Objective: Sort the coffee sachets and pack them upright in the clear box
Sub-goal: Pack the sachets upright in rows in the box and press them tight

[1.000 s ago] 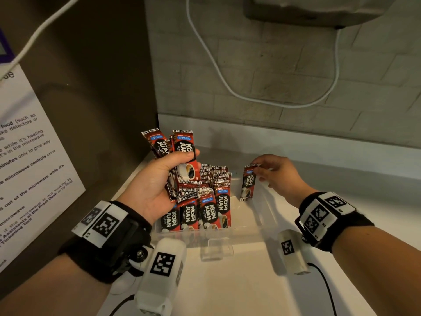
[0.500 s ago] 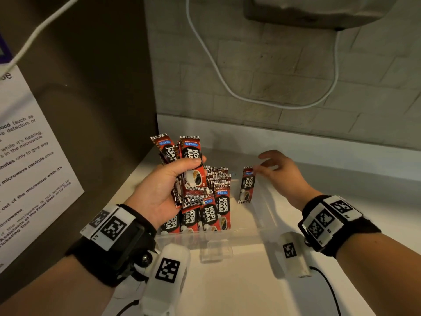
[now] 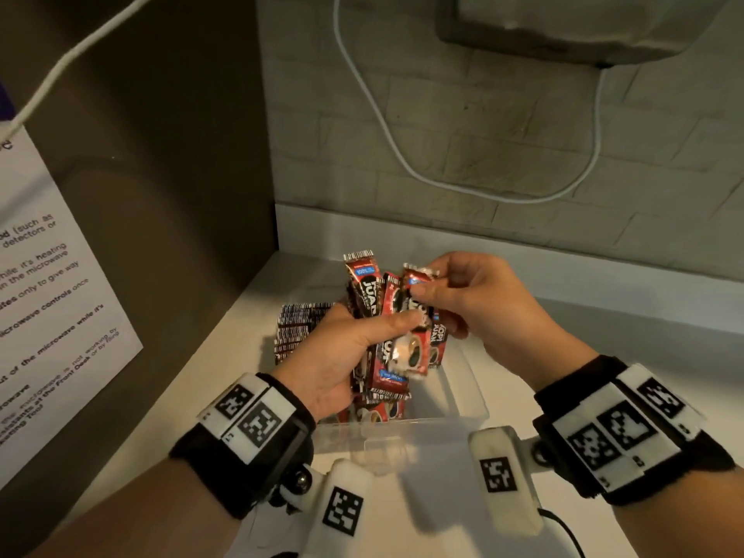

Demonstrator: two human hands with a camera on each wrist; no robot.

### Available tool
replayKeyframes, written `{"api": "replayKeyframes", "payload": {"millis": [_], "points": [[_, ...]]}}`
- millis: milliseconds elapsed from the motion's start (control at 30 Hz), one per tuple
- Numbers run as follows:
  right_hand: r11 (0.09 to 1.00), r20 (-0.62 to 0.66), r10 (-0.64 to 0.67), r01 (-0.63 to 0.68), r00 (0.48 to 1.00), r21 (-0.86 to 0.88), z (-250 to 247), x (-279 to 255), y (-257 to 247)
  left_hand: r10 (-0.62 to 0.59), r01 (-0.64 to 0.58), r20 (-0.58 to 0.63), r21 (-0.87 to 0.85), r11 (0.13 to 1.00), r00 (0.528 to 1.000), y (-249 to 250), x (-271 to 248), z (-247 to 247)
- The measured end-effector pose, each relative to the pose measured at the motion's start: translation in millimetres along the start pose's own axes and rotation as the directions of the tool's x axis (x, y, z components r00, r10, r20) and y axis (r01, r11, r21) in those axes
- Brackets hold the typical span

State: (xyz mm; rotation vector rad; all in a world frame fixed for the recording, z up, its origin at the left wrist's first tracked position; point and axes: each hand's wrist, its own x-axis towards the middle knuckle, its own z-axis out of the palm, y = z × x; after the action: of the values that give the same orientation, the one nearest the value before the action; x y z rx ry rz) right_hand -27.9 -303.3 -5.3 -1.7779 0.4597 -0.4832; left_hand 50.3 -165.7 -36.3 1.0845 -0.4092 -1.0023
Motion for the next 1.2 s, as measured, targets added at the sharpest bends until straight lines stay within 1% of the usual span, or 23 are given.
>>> {"api": "replayKeyframes", "payload": {"millis": [67, 133, 167, 233, 333, 400, 500, 633, 733, 933, 1200], "points": [[0.997, -0.058, -0.005, 0.009, 0.998, 0.072, -9.5, 4.2, 2.6, 0.003, -0.004, -0.053, -0.021, 1.000, 0.999, -0.4, 1.2, 0.8], [0.986, -0.117, 0.010, 0.010, 0.993, 0.166, -24.2, 9.8, 7.0, 0.020, -0.027, -0.131, -0.053, 0.998, 0.991, 0.8, 1.1, -0.9], [0.983, -0.148, 0.009, 0.018, 0.989, 0.180, -32.5, 12.4, 11.3, 0.029, -0.042, -0.171, -0.072, 0.997, 0.985, 1.7, 0.3, -2.1], [0.990, -0.184, 0.005, 0.021, 0.983, 0.138, -48.7, 15.5, 25.3, 0.055, -0.077, -0.218, -0.092, 0.993, 0.974, 4.4, -1.2, -6.6], [1.000, -0.145, 0.005, -0.004, 0.989, 0.006, -60.1, 17.2, 53.7, 0.079, -0.107, -0.247, -0.102, 0.989, 0.966, 9.6, -4.5, -12.7], [0.996, -0.122, 0.015, -0.025, 0.992, -0.080, -61.5, 17.1, 69.1, 0.094, -0.122, -0.244, -0.103, 0.987, 0.965, 14.4, -6.7, -15.6], [0.988, -0.111, 0.012, -0.029, 0.994, -0.151, -58.9, 19.7, 82.3, 0.111, -0.137, -0.243, -0.091, 0.986, 0.963, 18.7, -7.0, -20.0], [0.970, -0.127, -0.031, -0.001, 0.991, -0.242, -48.8, 22.8, 84.1, 0.127, -0.156, -0.240, -0.103, 0.982, 0.962, 20.4, -7.5, -23.5], [0.947, -0.142, -0.054, 0.005, 0.988, -0.321, -41.9, 23.1, 80.9, 0.127, -0.150, -0.215, -0.095, 0.984, 0.968, 19.6, -8.0, -24.1], [0.917, -0.161, -0.082, 0.012, 0.983, -0.398, -35.1, 26.1, 80.8, 0.113, -0.133, -0.186, -0.097, 0.986, 0.976, 19.7, -7.5, -28.9], [0.890, -0.201, -0.104, 0.001, 0.974, -0.456, -29.5, 29.9, 82.1, 0.108, -0.125, -0.175, -0.094, 0.988, 0.979, 19.9, -8.8, -33.8]]}}
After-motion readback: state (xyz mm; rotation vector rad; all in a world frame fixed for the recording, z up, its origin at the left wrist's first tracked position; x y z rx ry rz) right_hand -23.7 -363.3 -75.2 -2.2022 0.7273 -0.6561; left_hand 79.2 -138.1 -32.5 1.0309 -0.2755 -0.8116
